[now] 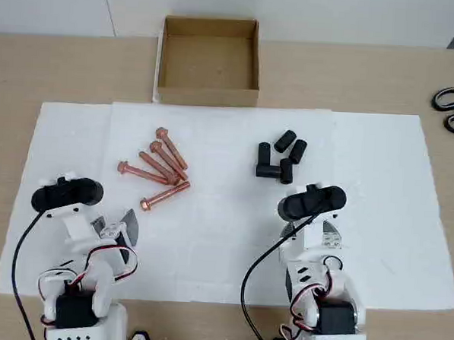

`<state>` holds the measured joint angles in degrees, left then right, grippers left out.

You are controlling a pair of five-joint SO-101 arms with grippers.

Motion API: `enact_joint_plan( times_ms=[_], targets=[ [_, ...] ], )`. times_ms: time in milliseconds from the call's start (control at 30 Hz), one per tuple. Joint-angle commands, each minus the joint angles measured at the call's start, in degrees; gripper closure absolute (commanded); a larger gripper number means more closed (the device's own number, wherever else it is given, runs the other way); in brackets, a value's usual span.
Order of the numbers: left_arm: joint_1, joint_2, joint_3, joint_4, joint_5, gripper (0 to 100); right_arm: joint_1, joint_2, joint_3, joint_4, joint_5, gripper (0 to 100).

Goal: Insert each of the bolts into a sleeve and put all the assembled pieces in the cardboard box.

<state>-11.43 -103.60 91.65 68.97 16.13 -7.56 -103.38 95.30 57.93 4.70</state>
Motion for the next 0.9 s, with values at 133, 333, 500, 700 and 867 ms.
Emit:
enact_joint_plan(
  times_ms=[133, 333, 500, 700, 867],
  targets=[
    [0.5, -0.8, -0.3, -0.3, -0.1, 81, 1.2, -0.6, 0.3, -2.5, 1.1, 79.3],
    [0.5, -0.8, -0.3, -0.3, -0.1, 81, 5.7, -0.6, -2.4, -4.6, 16.1, 79.3],
    [0.2, -0.8, -0.4, -5.0, -0.4, 81, 14.0, -0.6, -12.2, -5.7, 17.1, 79.3],
    [-0.7, -0.8, -7.2, -16.4, -0.5, 81, 21.8, -0.6, -30.7, -6.7, 16.9, 79.3],
    [-8.3, 0.4, -15.0, -18.6, -2.3, 81, 20.2, 0.2, -41.3, -6.2, 15.3, 79.3]
  ],
)
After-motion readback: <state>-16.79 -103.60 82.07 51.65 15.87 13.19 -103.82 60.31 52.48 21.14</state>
